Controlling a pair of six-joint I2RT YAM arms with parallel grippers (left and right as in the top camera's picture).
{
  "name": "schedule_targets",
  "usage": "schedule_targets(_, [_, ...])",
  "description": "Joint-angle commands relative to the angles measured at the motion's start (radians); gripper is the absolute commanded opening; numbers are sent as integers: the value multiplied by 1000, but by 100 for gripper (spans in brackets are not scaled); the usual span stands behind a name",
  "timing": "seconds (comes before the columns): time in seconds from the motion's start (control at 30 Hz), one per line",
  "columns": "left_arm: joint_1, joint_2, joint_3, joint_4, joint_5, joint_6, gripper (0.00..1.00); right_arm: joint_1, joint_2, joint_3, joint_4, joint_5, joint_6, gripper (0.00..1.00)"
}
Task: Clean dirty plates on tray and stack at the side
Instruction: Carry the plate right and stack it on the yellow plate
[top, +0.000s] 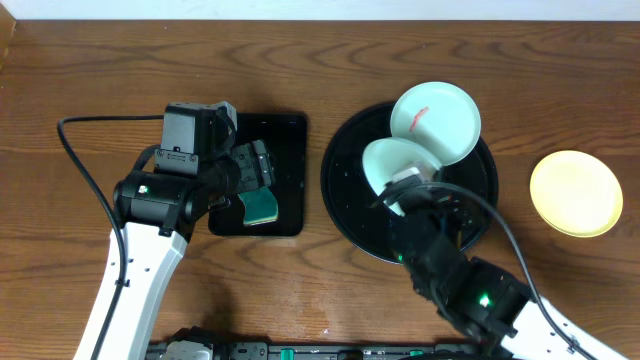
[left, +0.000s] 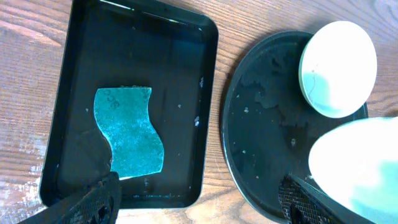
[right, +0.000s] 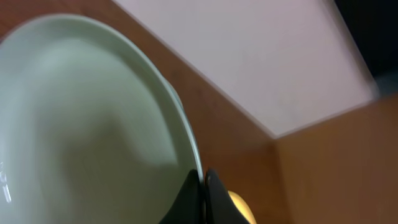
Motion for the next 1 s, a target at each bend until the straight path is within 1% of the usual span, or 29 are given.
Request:
schedule_targets(0.0, [2,-4,16,-1,5,10,82,-103,35,15,-28,-133,240,1])
schedule_targets(0.07, [2,-4,16,-1,5,10,82,-152,31,18,-31,-151,273,1])
schedule_targets(0.13, [2,-4,16,-1,5,10,82,-206,9,24,-23,-165,351,1])
schedule_targets(0.17, [2,-4,16,-1,5,10,82,-241,-3,25,-15,-204,385,1])
schedule_targets(0.23, [2,-4,16,-1,5,10,82,-342,-22,25,-7,-369,441,1])
schedule_targets(0.27, [2,-4,16,-1,5,10,82,-441,-35,25,-16,-539,497,1])
schedule_targets(0.3, [2,-4,16,-1,5,10,82,-525,-40,25,-29,-663,541,1])
schedule_targets(0.4, [2,-4,16,-1,5,10,82,-729,-46,25,-69,-892,597,1])
schedule_targets(0.47, [2,-4,16,-1,5,10,82,-882,-45,25,-98,-992,616,1])
schedule_targets(0.53, [2,-4,16,-1,5,10,82,-1003,-45,25,-115,-1037,617,1])
schedule_targets(0.67, [2,-4,16,-1,5,10,82,-1230,-35,25,-132,-1030,618,1])
schedule_targets(0.8, [2,-4,16,-1,5,10,82,-1402,27,25,-114,-946,669,1])
schedule_targets(0.97, [2,-4,16,-1,5,10,82,-1547,181,25,-42,-922,756,1])
